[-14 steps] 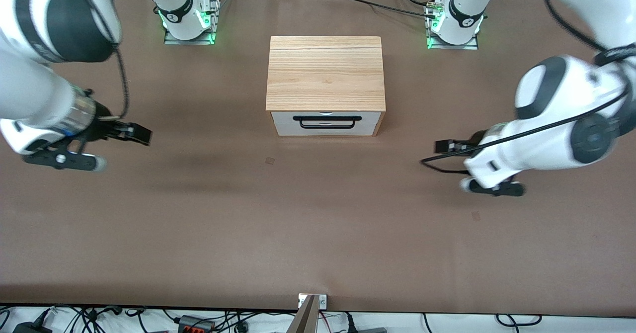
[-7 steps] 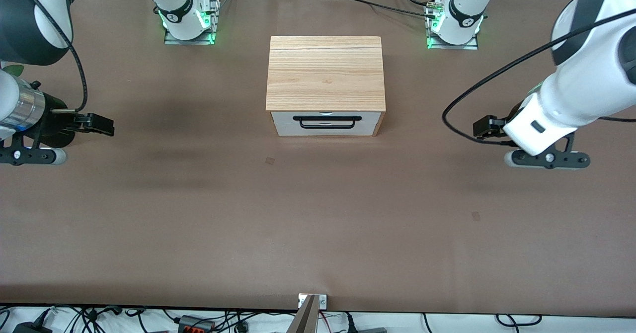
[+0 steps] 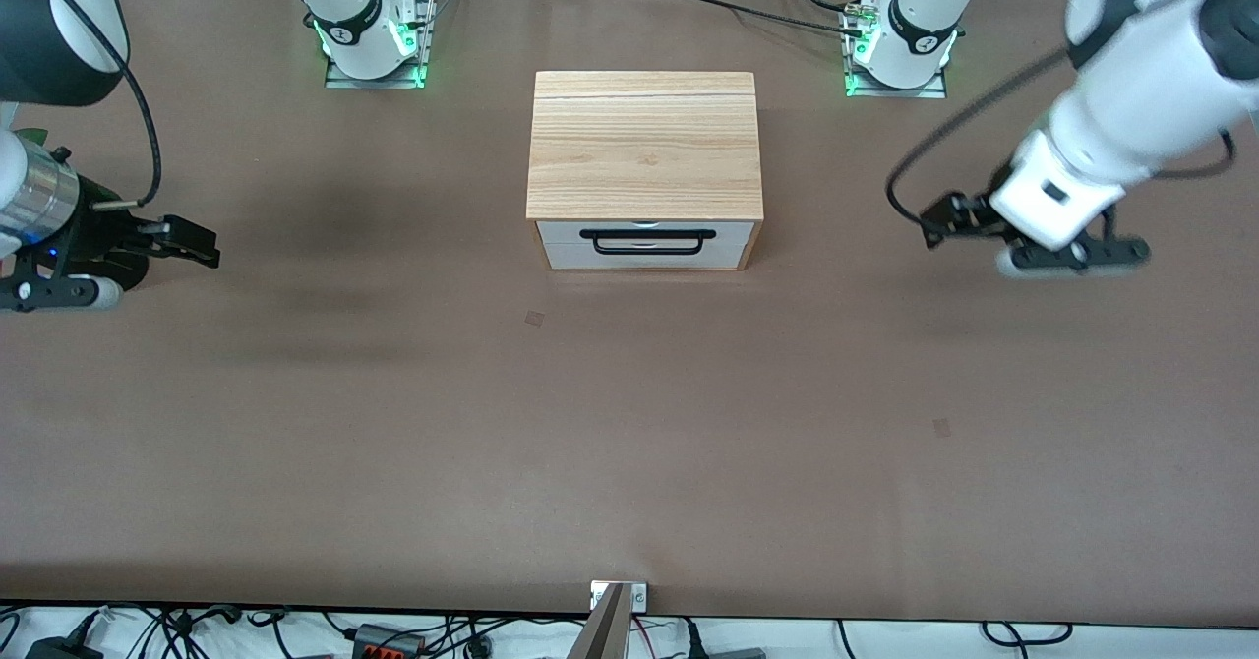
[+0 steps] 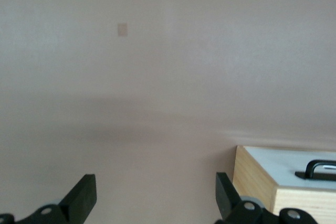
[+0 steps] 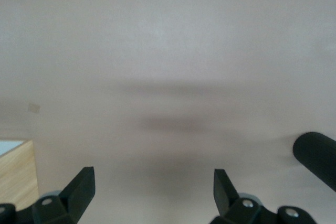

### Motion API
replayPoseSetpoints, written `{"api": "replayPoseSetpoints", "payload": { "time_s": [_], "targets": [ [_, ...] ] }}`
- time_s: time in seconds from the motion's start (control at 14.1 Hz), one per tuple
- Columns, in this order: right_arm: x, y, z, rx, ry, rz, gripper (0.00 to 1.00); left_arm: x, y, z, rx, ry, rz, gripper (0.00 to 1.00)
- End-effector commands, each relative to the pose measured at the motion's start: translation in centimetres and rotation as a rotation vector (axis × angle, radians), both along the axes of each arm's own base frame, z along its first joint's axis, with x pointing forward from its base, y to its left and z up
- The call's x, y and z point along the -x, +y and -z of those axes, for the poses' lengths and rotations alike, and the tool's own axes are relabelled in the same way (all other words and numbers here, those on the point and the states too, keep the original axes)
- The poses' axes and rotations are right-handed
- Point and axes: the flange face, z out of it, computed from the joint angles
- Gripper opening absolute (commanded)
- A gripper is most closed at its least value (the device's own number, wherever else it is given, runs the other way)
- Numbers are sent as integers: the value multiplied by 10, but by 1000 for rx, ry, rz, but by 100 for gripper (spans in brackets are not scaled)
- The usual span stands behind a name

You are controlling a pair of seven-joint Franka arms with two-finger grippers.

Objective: Close drawer with both arms simultaneously

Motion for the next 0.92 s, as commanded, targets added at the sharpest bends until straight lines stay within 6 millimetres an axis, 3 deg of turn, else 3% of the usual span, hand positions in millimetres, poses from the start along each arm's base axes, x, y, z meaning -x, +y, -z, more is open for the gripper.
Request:
{"api": "replayPoseSetpoints", "payload": {
  "time_s": [0.0, 0.35, 0.85],
  "targets": [
    [38, -22, 10, 5, -87, 14, 100, 21, 7, 1, -5, -32, -37, 100],
    [41, -35, -10, 4, -84, 26, 100, 14, 10, 1, 6, -28, -30, 100],
    [54, -29, -10, -47, -14, 81, 100, 7, 6, -7, 11, 10, -29, 100]
  ]
}}
